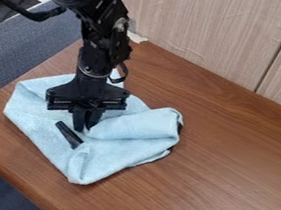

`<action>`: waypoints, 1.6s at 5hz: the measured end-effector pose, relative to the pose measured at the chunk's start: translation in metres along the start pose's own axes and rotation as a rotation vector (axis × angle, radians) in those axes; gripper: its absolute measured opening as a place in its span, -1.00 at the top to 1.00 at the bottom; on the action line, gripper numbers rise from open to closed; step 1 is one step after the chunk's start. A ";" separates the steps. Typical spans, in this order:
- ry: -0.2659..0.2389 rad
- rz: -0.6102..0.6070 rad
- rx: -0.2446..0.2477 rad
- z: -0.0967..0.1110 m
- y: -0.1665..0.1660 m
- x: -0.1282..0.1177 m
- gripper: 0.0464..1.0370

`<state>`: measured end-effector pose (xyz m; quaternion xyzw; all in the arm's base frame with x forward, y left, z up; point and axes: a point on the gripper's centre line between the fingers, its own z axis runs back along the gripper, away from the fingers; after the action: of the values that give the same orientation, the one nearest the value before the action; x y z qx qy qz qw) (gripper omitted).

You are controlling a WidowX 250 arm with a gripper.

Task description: Fold the clothe from top to bottom

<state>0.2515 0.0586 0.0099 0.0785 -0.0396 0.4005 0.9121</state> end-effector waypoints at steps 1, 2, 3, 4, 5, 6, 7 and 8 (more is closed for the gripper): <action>0.001 -0.009 -0.020 0.001 -0.002 0.000 0.12; 0.005 -0.029 -0.027 0.003 -0.002 -0.002 -0.50; -0.020 -0.050 -0.090 0.018 -0.006 0.000 -0.93; -0.039 -0.048 -0.118 0.033 -0.003 0.002 -0.93; -0.077 -0.039 -0.161 0.058 0.001 0.005 -0.92; -0.113 -0.047 -0.218 0.084 0.004 0.004 -0.92; -0.136 -0.045 -0.256 0.101 0.008 0.003 -0.92; -0.130 -0.037 -0.278 0.103 0.009 0.003 -0.92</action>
<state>0.2456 0.0489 0.1131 -0.0223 -0.1522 0.3683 0.9169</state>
